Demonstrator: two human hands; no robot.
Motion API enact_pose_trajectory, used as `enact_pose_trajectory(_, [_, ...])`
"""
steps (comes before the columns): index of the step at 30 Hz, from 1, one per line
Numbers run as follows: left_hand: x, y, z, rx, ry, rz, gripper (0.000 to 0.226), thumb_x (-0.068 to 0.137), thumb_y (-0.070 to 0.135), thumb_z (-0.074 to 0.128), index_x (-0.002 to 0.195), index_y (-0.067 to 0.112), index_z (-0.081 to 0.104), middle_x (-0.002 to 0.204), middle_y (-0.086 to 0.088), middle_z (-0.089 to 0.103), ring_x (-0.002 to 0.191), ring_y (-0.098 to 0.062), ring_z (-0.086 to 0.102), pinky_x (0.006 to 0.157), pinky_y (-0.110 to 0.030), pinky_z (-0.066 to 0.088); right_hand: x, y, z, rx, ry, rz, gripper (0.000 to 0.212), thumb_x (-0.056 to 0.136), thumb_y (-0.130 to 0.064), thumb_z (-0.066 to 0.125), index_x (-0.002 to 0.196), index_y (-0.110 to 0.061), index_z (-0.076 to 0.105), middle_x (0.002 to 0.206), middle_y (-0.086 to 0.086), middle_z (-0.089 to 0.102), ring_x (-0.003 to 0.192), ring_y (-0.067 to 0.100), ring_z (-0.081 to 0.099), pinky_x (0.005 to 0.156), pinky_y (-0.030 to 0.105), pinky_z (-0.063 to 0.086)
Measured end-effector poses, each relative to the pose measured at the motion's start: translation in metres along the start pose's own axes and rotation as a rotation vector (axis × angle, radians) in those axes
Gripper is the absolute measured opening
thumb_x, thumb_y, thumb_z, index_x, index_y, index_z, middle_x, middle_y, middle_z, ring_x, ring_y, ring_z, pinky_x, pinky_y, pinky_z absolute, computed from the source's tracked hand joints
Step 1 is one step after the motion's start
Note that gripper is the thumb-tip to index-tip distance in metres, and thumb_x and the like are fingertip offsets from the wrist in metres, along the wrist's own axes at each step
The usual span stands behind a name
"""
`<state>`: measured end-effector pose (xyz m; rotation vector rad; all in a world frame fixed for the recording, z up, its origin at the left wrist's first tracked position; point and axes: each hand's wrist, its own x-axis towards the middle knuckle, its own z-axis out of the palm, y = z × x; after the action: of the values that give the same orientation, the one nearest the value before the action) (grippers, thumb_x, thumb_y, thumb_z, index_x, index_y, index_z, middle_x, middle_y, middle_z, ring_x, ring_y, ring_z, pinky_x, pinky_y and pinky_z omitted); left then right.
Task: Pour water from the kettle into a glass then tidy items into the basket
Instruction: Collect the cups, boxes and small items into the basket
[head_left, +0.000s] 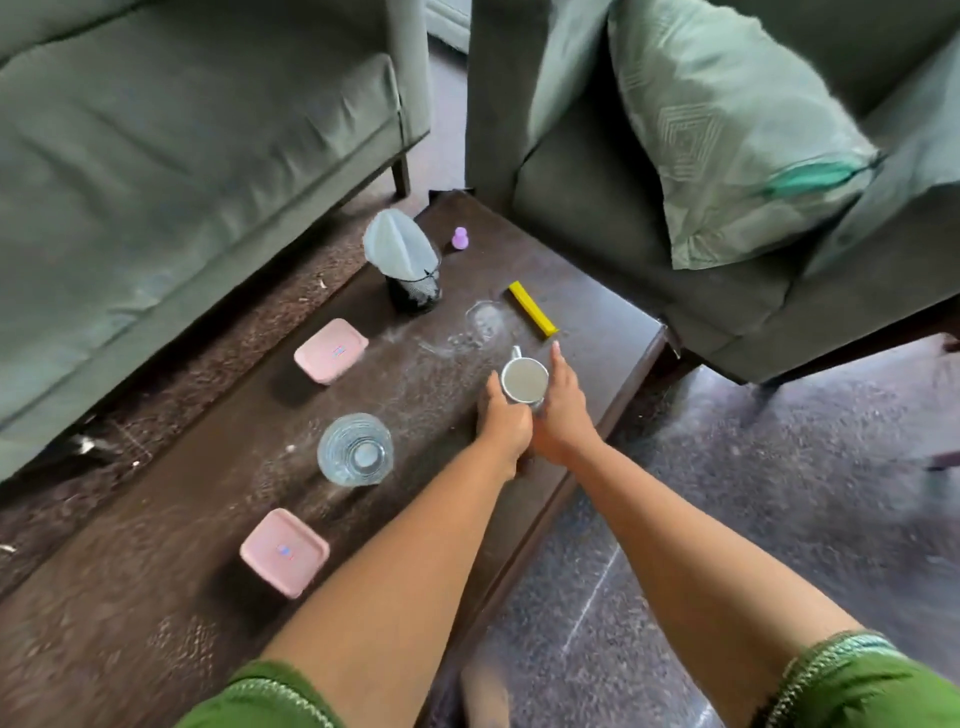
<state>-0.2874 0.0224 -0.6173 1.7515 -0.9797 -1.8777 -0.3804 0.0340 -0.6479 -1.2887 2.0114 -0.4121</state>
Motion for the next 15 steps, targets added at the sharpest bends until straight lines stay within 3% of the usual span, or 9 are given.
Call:
enact_pose_trajectory(2, [0.024,-0.011,0.004,0.046,-0.018,-0.006,0.090,0.083,0.015,0.063,0.153,0.027,0.007,0.144,-0.004,0.037,0.127,-0.024,0.044,0.107,-0.045,0.039,0.009,0.010,0.002,0.046,-0.074,0.016,0.109,0.077,-0.023,0.076,0.154,-0.018,-0.002,0.158,0.012,0.020,0.143,0.031,0.025,0.114,0.041,0.026])
enact_pose_trajectory(3, [0.035,-0.016,0.005,0.037,-0.031,-0.025,0.087,0.081,0.017,0.066,0.151,0.030,0.015,0.142,-0.004,0.040,0.126,-0.024,0.046,0.108,-0.046,0.039,0.013,0.011,0.003,0.083,-0.091,0.023,0.105,0.077,-0.021,0.076,0.154,-0.018,0.006,0.154,0.012,0.028,0.140,0.030,0.031,0.108,0.038,0.031])
enact_pose_trajectory(5, [0.043,-0.019,0.001,0.014,-0.026,-0.054,0.064,0.070,0.027,0.066,0.128,0.038,0.039,0.134,-0.007,0.054,0.117,-0.026,0.055,0.102,-0.048,0.046,0.019,0.011,0.004,0.123,-0.031,0.016,0.083,0.075,-0.018,0.076,0.145,-0.016,0.031,0.138,0.013,0.048,0.126,0.030,0.048,0.087,0.031,0.041])
enact_pose_trajectory(7, [0.040,-0.018,-0.005,-0.010,-0.017,0.005,0.049,0.068,0.025,0.055,0.114,0.037,0.046,0.122,-0.008,0.061,0.110,-0.025,0.059,0.099,-0.046,0.049,0.018,0.008,0.003,0.144,0.048,-0.015,0.064,0.075,-0.014,0.074,0.132,-0.015,0.044,0.125,0.012,0.055,0.111,0.028,0.056,0.075,0.027,0.039])
enact_pose_trajectory(10, [0.003,0.003,-0.024,0.004,-0.036,0.117,0.053,0.084,0.003,0.049,0.130,0.028,0.047,0.126,-0.006,0.059,0.112,-0.023,0.057,0.097,-0.040,0.047,0.005,-0.004,-0.007,0.236,0.103,-0.051,0.066,0.071,-0.015,0.081,0.126,-0.024,0.047,0.123,0.004,0.055,0.100,0.024,0.063,0.076,0.031,0.048])
enact_pose_trajectory(12, [-0.021,0.011,-0.042,-0.002,-0.038,0.197,0.059,0.084,-0.001,0.048,0.132,0.032,0.047,0.126,-0.001,0.057,0.115,-0.022,0.056,0.097,-0.038,0.049,-0.013,-0.022,-0.017,0.302,0.091,-0.075,0.069,0.068,-0.020,0.086,0.124,-0.032,0.047,0.123,-0.004,0.054,0.091,0.020,0.067,0.073,0.029,0.050])
enact_pose_trajectory(15, [-0.057,0.008,-0.084,0.055,0.032,0.332,0.059,0.087,0.000,0.054,0.133,0.035,0.043,0.122,0.012,0.054,0.112,-0.004,0.055,0.092,-0.021,0.049,-0.043,-0.067,-0.016,0.281,0.053,-0.172,0.068,0.069,-0.017,0.085,0.123,-0.033,0.047,0.123,-0.002,0.051,0.089,0.016,0.065,0.069,0.019,0.048])
